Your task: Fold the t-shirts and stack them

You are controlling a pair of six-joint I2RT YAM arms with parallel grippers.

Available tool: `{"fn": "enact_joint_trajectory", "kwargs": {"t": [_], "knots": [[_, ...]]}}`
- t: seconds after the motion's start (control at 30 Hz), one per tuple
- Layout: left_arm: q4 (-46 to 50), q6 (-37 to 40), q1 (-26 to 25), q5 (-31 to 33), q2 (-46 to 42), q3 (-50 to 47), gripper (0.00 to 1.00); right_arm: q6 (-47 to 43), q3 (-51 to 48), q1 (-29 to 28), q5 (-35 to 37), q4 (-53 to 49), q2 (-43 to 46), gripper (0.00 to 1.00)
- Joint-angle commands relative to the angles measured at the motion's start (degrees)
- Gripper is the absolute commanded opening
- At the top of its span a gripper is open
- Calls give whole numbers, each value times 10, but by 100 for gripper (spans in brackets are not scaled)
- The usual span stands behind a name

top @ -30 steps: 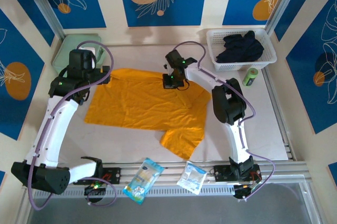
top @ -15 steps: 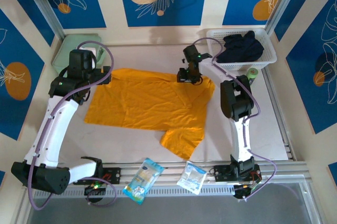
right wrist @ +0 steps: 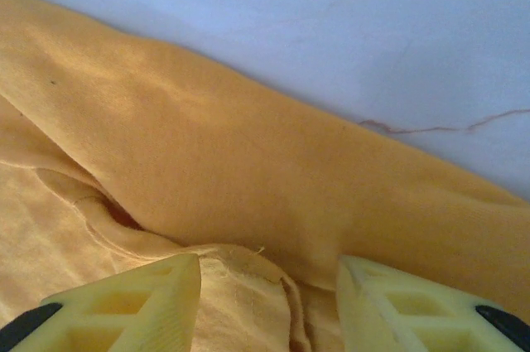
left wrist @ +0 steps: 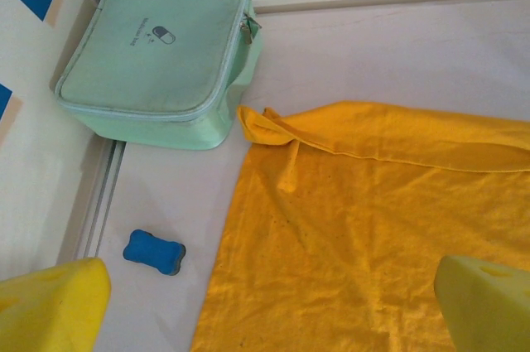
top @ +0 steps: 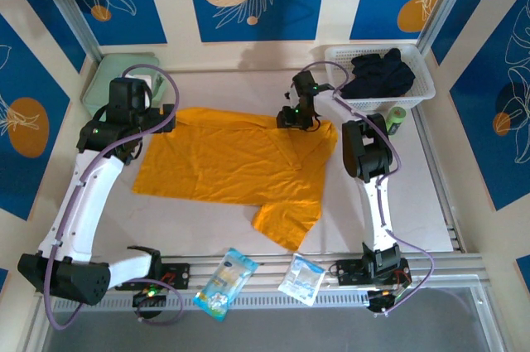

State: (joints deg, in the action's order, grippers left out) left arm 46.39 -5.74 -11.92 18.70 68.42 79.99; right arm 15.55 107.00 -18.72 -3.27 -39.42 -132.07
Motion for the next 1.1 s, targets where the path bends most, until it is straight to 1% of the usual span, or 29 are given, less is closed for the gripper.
{"fn": "enact_joint_trajectory", "kwargs": {"t": [0.0,0.1,0.2,0.4,0.57,0.6,0.83,1.07], "knots": [[12,-6,-2,-9,5,14,100,-6,21,0,-35,-2,-15,46],[12,-7,-2,-10,6,15,100,-4,19,-2,-39,1,-19,45],[12,-8,-2,-12,9,16,100,-1,17,-4,-41,4,-19,40],[10,-11,-3,-18,13,16,100,2,16,-7,-41,2,-14,22],[11,-12,-2,-21,14,14,100,6,9,-12,-41,-1,-1,2],[11,-12,-2,-21,14,14,100,7,8,-14,-39,-3,4,0],[8,-11,-3,-22,9,8,100,41,-2,-49,-31,-18,34,0],[4,-7,-3,-24,9,1,100,88,1,-93,-19,-31,32,0]]}}
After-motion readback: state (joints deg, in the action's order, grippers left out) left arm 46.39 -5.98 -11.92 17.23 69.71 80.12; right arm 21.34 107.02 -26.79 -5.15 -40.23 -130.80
